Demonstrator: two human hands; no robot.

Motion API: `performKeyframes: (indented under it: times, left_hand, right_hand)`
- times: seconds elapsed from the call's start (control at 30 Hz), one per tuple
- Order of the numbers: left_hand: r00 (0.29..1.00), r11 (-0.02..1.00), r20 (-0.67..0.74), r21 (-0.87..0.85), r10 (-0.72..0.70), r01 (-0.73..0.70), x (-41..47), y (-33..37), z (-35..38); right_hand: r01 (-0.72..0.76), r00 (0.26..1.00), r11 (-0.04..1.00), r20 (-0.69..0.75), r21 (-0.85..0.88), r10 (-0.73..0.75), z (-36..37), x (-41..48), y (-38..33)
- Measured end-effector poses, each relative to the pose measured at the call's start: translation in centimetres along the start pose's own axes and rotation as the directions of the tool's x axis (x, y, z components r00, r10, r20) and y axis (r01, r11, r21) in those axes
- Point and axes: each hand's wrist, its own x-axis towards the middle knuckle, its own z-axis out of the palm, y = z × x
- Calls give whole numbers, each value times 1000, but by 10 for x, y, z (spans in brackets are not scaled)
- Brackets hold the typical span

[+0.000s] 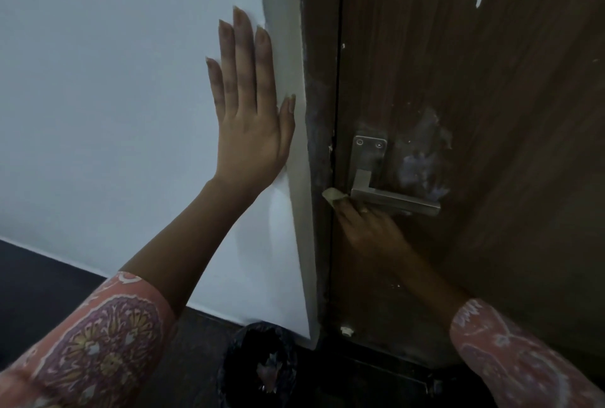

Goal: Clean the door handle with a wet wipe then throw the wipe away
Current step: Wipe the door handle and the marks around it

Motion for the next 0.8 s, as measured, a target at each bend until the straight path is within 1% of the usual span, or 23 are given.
performKeyframes:
  times: [0.03,0.1,0.23,0.33,0.4,0.43,0.47,0.5,0.57,0.67,0.7,0.77,0.8]
  left_hand:
    - [1000,1000,-5,-2,-3,3,0,0,0]
    - [1000,1000,-8,1,-3,3,0,1,0]
    - [1000,1000,-13,7,-16,16,1,1,1]
    - [1000,1000,2,-12,-12,12,1,2,-1]
    - [1000,1000,12,-17,-5,5,1,3,-1]
    - [1000,1000,12,-14,-3,3,1,3,-2]
    - [1000,1000,7,-10,-3,3,1,3,-1]
    - [1000,1000,-1,-5,-5,5,1,2,-1]
    - [1000,1000,-15,0,-15,15,0,1,1]
    - [1000,1000,-9,5,-21,21,1,1,1]
    - [1000,1000,-8,4,-20,20,0,1,1]
    - [1000,1000,-9,-5,-21,20,-1,1,1]
    - [1000,1000,-11,-6,-22,22,-1,0,1]
  right_hand:
    - [-20,999,999,45,32,19,4,1,-7]
    - [-15,995,998,101,59,9,8,3,-15]
    - [-38,997,998,62,41,36,-3,21,-20]
    - [34,988,999,149,-7,-32,-19,38,-27]
    - [0,988,1000,153,30,-5,-20,33,-24]
    - [-13,968,999,250,40,2,-18,29,-19]
    - [-6,952,999,306,54,-11,-19,28,-16]
    - [-1,944,999,329,36,-11,-18,27,-19]
    - [51,948,999,315,0,-48,-9,24,-27]
    - [60,979,996,200,-72,-45,1,36,-33]
    - [60,980,993,196,-99,-40,-1,38,-34]
    - [98,987,991,140,-91,-84,-1,37,-33]
    - [78,990,996,123,-48,-71,-2,38,-34]
